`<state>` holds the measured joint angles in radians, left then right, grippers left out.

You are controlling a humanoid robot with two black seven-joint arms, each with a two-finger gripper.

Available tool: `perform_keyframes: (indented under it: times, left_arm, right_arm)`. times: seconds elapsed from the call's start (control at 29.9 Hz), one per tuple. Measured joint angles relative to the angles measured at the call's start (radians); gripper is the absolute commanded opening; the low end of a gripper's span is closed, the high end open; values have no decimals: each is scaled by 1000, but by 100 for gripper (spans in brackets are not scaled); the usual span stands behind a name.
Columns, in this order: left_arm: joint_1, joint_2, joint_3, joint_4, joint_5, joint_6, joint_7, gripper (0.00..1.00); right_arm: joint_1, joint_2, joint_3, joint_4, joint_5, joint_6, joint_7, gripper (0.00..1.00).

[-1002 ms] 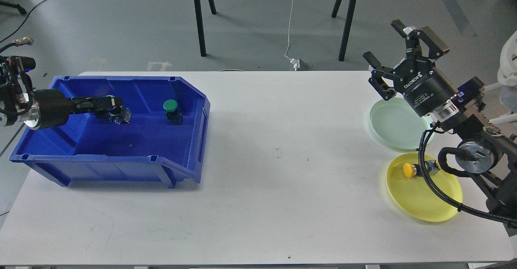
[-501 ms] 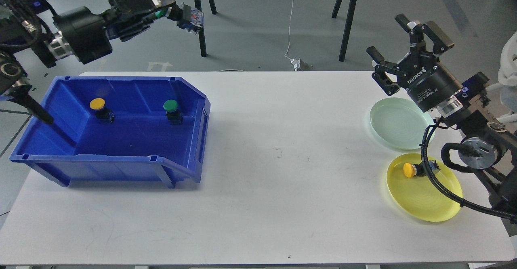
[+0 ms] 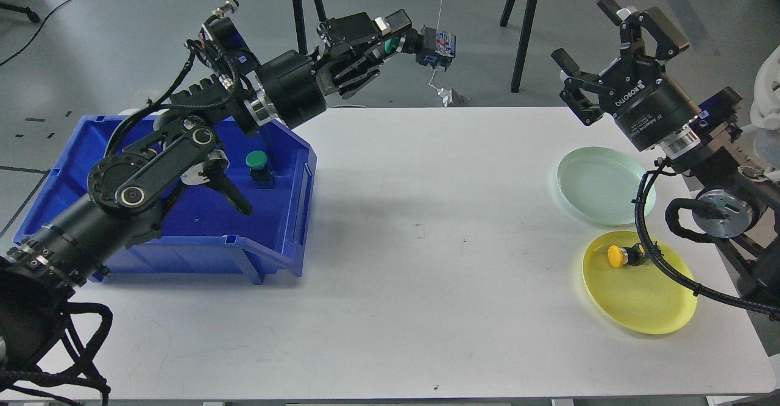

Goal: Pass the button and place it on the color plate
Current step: 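Lift the green button and bring it toward the right gripper, then grasp the green button with the right gripper and release the left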

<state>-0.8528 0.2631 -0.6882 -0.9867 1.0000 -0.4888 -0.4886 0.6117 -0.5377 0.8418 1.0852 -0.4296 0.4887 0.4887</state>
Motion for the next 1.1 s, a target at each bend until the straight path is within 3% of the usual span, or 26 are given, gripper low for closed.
perform_keyframes:
  times: [0.37, 0.8, 1.1]
  left_arm:
    - [17, -44, 0, 40, -4, 0, 0, 26]
    - [18, -43, -1, 40, -4, 0, 0, 26]
    - [18, -44, -1, 41, -5, 0, 0, 26]
  right_arm:
    - [24, 25, -92, 41, -16, 0, 0, 88]
    - [120, 185, -210, -3, -29, 0, 0, 84]
    - [120, 204, -211, -7, -29, 0, 0, 68]
